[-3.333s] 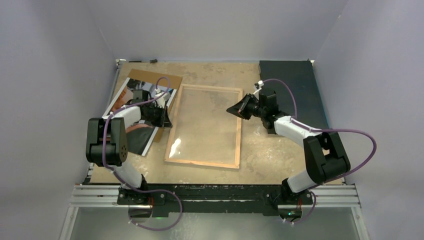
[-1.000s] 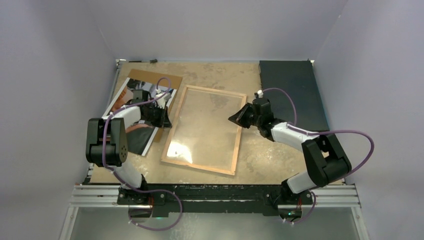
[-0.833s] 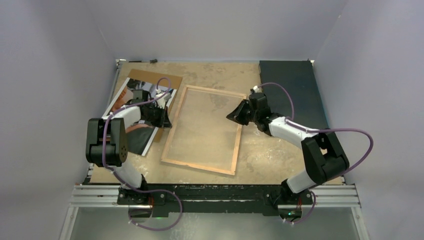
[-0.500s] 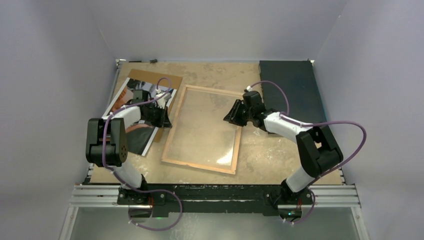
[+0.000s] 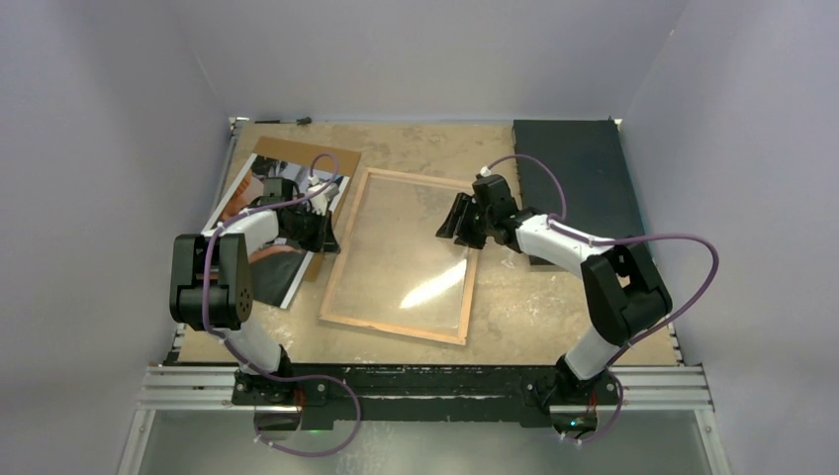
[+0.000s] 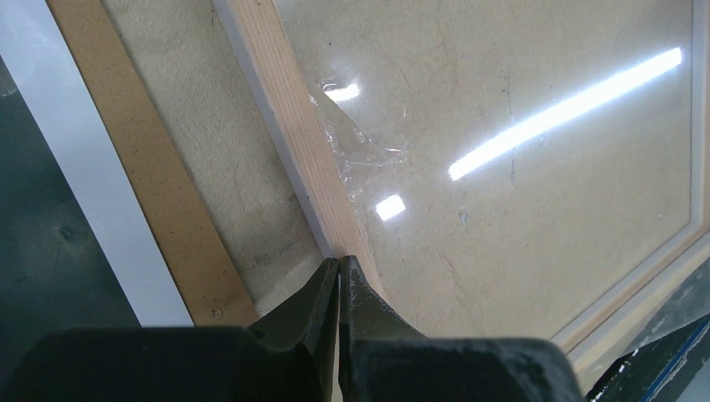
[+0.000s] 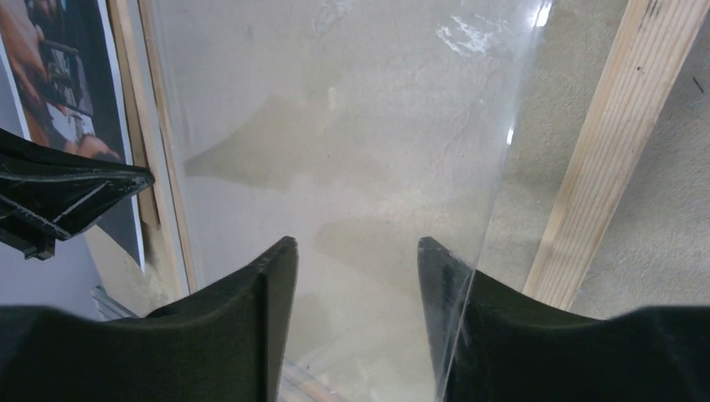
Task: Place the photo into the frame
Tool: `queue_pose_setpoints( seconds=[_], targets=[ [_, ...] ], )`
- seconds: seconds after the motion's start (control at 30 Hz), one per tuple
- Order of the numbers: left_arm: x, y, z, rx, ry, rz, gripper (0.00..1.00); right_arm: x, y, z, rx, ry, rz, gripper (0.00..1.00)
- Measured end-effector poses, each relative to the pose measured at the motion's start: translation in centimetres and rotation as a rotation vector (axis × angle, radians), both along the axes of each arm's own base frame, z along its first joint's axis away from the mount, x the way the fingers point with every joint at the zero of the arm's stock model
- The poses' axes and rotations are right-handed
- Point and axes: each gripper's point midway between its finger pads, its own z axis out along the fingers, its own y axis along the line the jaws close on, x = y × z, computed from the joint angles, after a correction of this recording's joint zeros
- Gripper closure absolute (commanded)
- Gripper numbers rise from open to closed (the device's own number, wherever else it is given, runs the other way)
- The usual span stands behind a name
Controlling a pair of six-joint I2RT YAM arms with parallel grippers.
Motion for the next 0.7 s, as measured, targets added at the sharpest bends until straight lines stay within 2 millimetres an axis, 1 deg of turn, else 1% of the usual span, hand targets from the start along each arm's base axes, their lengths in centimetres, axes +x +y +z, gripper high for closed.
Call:
queue_pose_setpoints(
  seconds=[0.03,0.07,0.1,0.23,0.4,0.7],
  targets=[
    [0.0,0.0,0.0,0.000,0.000,0.000,1.00,0.0,0.0,0.0,-0.005,-0.002,0.007,0.25],
    [0.0,0.0,0.0,0.000,0.000,0.000,1.00,0.0,0.0,0.0,-0.008,-0.001,0.011,0.15],
    [0.0,0.0,0.0,0.000,0.000,0.000,1.00,-0.1,0.0,-0.1,-0.014,0.001,0.016,0.10],
    [0.0,0.0,0.0,0.000,0.000,0.000,1.00,-0.6,-0.3,-0.5,-0.040,0.017,0.033,0.08],
    [0.0,0.0,0.0,0.000,0.000,0.000,1.00,-0.8,-0.5,-0.7,-0.048,0.025,0.038,0.08],
    [0.0,0.0,0.0,0.002,-0.001,0.000,1.00,-0.5,-0.4,-1.1,-0.068,0.045,0.044,0.08]
  ],
)
